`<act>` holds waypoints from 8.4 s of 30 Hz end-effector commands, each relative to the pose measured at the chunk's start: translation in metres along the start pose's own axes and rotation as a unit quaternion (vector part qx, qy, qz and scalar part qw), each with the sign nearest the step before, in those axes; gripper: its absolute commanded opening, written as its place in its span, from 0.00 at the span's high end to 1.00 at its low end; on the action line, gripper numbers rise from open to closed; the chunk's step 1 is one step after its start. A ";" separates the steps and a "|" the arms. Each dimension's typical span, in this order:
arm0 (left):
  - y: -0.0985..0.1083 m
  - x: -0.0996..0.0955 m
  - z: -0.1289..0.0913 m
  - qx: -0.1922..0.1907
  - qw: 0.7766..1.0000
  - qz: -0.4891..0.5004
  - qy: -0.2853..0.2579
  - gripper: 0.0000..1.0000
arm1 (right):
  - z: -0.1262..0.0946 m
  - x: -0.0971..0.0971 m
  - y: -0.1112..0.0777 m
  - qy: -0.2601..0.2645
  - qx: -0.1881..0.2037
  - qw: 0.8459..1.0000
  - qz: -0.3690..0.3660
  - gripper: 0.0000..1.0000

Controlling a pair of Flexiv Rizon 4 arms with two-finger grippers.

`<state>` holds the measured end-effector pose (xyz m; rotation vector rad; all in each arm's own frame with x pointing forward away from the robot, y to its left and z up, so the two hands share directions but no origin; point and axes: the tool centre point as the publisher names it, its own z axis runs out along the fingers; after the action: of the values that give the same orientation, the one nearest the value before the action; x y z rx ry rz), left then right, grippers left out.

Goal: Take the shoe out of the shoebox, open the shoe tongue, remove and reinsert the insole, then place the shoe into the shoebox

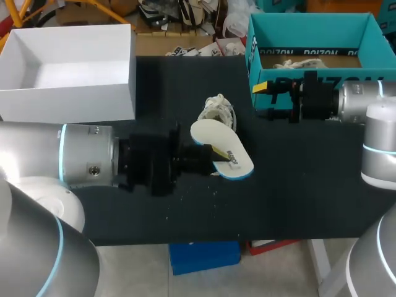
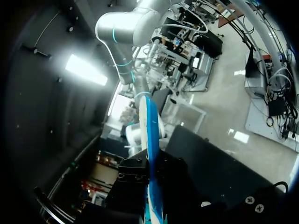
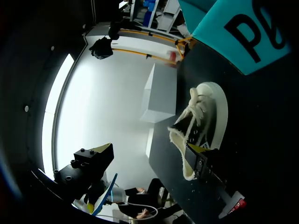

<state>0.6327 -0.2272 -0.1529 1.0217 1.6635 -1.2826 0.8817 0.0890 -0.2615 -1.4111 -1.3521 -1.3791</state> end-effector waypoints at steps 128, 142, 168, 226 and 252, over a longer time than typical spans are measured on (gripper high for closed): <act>0.220 0.060 0.055 -0.046 0.945 0.318 -0.064 1.00 | 0.046 -0.004 -0.018 0.010 0.155 0.987 -0.042 0.00; 0.220 0.060 0.055 -0.046 0.945 0.318 -0.064 1.00 | 0.062 -0.002 -0.032 0.004 0.165 0.985 -0.044 0.29; 0.220 0.060 0.055 -0.046 0.945 0.318 -0.064 1.00 | 0.079 -0.008 -0.042 0.000 0.173 0.984 -0.039 1.00; 0.187 0.012 0.025 -0.202 0.802 0.230 0.512 0.00 | 0.079 -0.008 -0.042 0.000 0.173 0.984 -0.039 1.00; 0.181 0.008 0.036 -0.160 0.799 0.207 0.541 0.00 | 0.079 -0.008 -0.042 0.000 0.173 0.984 -0.039 1.00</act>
<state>0.7968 -0.2255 -0.2292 1.8575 2.0059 -0.1874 0.8584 0.1701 -0.2886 -1.1340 -1.5728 -1.1241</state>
